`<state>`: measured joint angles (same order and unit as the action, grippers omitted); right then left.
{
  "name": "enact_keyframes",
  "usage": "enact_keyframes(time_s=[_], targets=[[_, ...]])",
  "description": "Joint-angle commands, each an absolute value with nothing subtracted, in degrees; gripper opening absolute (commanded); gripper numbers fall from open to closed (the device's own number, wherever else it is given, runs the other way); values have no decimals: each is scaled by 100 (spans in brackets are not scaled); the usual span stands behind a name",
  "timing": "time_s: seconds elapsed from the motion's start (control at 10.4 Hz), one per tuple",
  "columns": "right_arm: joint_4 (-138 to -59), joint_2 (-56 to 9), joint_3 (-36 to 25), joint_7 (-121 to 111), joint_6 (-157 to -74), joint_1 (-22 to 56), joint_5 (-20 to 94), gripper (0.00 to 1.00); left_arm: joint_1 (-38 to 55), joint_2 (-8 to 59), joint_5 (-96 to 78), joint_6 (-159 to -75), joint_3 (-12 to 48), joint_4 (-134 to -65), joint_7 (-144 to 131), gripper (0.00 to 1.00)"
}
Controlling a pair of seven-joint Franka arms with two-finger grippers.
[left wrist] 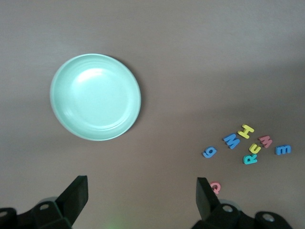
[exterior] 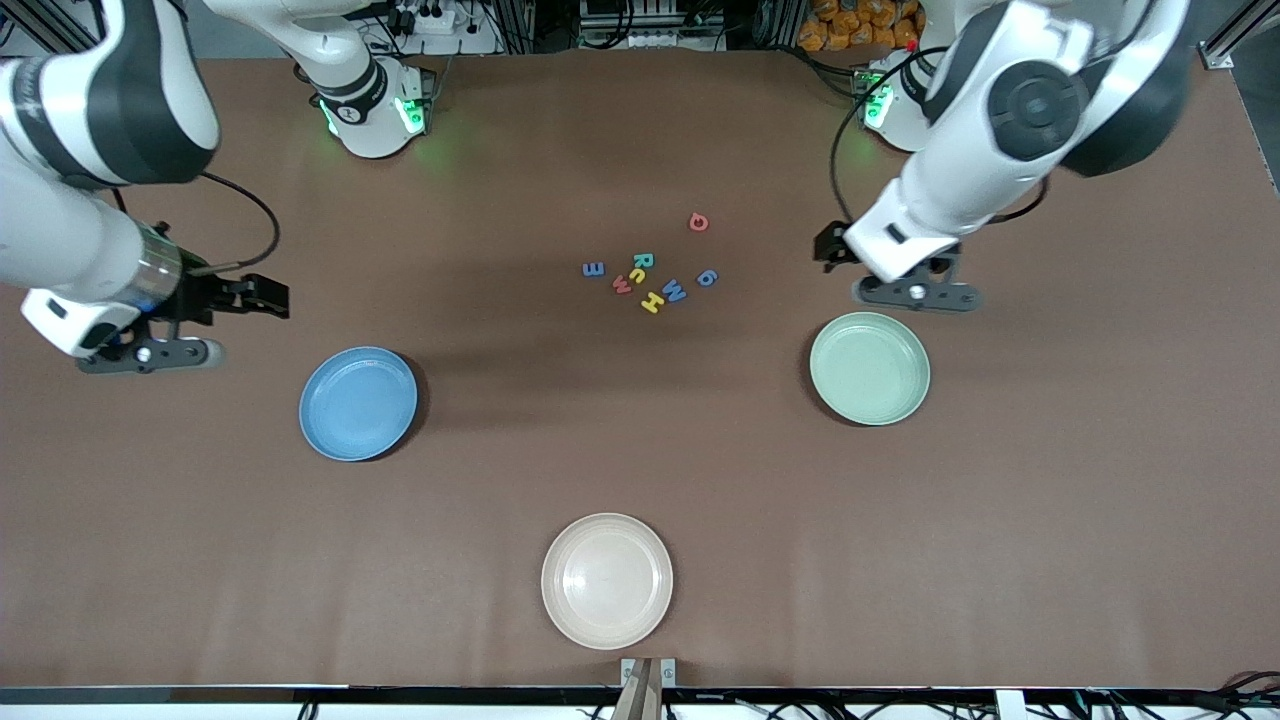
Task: Sort upper and lower case letters into plates
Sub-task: 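Lower the left gripper over the yellow H letter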
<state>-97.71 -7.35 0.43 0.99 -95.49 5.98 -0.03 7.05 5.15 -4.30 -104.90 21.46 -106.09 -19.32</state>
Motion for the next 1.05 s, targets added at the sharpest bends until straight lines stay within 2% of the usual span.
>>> enact_keyframes(time_s=[0.0,0.38,0.96], targets=[[-10036,-659,149,185,-9825,562,-44,100,1061,921,-300,-10966,2320,-10661,-2039,100],[-10108,-773,430,551,-10116,571,-44,100,2011,1782,645,-12189,2329,-10705,-3293,100],[-10125,-958,702,1018,-10195,580,-53,100,2583,3048,1494,-13471,2338,-10635,-4279,100]])
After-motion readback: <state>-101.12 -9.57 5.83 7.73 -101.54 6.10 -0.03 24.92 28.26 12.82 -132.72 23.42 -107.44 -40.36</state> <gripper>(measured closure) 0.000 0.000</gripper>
